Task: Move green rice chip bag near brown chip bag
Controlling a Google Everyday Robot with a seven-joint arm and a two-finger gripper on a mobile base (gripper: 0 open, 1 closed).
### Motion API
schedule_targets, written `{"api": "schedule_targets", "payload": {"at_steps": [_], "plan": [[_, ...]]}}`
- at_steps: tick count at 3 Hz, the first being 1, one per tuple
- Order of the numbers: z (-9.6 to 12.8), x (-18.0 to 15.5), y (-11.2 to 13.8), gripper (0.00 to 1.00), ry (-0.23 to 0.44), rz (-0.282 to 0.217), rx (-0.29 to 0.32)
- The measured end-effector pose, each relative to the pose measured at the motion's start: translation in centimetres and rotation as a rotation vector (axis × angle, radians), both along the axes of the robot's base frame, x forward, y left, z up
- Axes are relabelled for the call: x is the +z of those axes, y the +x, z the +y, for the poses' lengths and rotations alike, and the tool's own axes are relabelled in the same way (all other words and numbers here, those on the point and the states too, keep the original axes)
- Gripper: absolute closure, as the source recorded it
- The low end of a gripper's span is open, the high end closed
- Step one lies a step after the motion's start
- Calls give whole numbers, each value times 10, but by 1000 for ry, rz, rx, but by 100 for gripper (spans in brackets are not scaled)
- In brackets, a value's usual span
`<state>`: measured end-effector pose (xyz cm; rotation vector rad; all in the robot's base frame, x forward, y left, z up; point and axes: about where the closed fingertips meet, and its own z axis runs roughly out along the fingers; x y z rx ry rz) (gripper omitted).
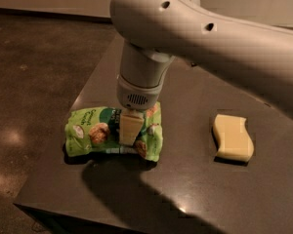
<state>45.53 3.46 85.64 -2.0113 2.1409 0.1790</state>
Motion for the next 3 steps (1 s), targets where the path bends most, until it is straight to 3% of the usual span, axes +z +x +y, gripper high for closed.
{"api": "schedule_targets", "payload": {"at_steps": [1, 2, 3], "plan": [[-11, 13, 10, 88, 35, 1, -29], [-31, 35, 33, 100, 86, -17, -76], [-60, 53, 66, 100, 140, -31, -143]]}}
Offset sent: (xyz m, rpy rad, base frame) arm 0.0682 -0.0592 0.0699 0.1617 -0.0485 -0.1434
